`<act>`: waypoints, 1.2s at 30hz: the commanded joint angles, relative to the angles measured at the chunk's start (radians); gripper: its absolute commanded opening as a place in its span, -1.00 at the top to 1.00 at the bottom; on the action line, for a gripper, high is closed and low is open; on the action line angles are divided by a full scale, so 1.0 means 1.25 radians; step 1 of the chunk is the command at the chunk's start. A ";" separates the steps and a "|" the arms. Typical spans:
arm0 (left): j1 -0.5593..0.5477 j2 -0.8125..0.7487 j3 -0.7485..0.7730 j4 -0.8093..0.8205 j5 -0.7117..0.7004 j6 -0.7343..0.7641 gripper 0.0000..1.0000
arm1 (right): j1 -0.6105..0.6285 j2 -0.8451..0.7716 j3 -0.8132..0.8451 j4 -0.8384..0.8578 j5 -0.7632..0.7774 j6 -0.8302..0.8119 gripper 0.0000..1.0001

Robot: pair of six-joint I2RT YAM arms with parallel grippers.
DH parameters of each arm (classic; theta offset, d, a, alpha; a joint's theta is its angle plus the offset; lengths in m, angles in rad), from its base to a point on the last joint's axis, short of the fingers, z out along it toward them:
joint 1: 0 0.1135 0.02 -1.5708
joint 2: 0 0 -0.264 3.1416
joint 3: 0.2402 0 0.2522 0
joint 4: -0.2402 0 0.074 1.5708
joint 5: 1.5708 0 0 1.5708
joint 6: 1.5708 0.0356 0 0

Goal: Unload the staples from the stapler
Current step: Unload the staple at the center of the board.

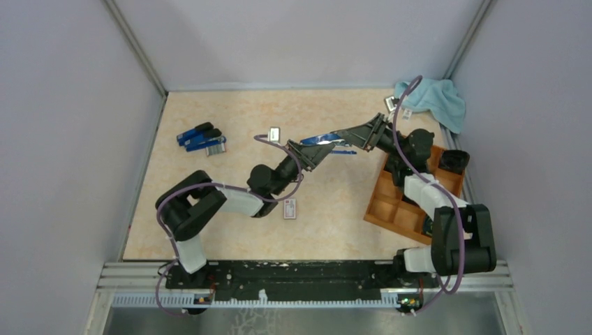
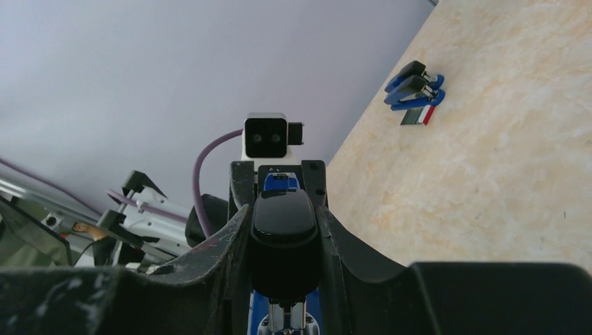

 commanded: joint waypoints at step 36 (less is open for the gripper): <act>0.224 -0.348 0.085 -0.921 0.755 0.974 1.00 | 0.236 -0.051 0.299 -1.254 -0.110 -1.637 -0.79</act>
